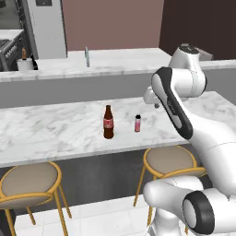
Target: Place the large bottle from the dining counter next to the other large bottle outside the sink, and place the small bottle from the dining counter next to the other small bottle inside the sink.
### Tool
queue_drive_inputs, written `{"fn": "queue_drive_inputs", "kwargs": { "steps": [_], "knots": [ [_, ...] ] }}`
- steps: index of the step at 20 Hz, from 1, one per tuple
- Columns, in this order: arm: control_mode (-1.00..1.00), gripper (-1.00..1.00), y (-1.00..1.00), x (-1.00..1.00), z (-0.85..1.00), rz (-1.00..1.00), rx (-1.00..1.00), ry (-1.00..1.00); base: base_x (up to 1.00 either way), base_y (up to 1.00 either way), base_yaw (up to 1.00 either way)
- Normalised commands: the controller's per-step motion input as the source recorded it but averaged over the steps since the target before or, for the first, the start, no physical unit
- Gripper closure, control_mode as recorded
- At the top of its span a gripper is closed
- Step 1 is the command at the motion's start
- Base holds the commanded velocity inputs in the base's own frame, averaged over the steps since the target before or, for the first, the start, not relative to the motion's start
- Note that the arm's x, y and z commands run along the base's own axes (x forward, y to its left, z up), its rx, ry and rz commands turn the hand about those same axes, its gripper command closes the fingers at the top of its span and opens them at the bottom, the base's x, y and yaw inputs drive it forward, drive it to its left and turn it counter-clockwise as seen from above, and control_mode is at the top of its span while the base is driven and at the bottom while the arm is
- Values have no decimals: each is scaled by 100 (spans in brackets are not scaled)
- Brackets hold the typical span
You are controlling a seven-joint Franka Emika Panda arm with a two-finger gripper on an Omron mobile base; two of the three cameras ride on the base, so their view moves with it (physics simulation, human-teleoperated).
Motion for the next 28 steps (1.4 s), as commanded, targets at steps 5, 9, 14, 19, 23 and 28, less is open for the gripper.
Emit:
{"fn": "queue_drive_inputs", "kwargs": {
  "steps": [5, 9, 14, 19, 23, 28],
  "knots": [
    [100, -100, 0, 0, 0, 0, 0, 0, 5, 38, -2],
    [100, -100, 0, 0, 0, 0, 0, 0, 34, 98, -6],
    [100, -100, 0, 0, 0, 0, 0, 0, 53, 99, -12],
    [100, -100, 0, 0, 0, 0, 0, 0, 73, 54, -4],
    [100, -100, 0, 0, 0, 0, 0, 0, 94, 3, 1],
    [-100, -100, 0, 8, 0, 0, 0, 2, 10, 0, 0]
  ]
}}
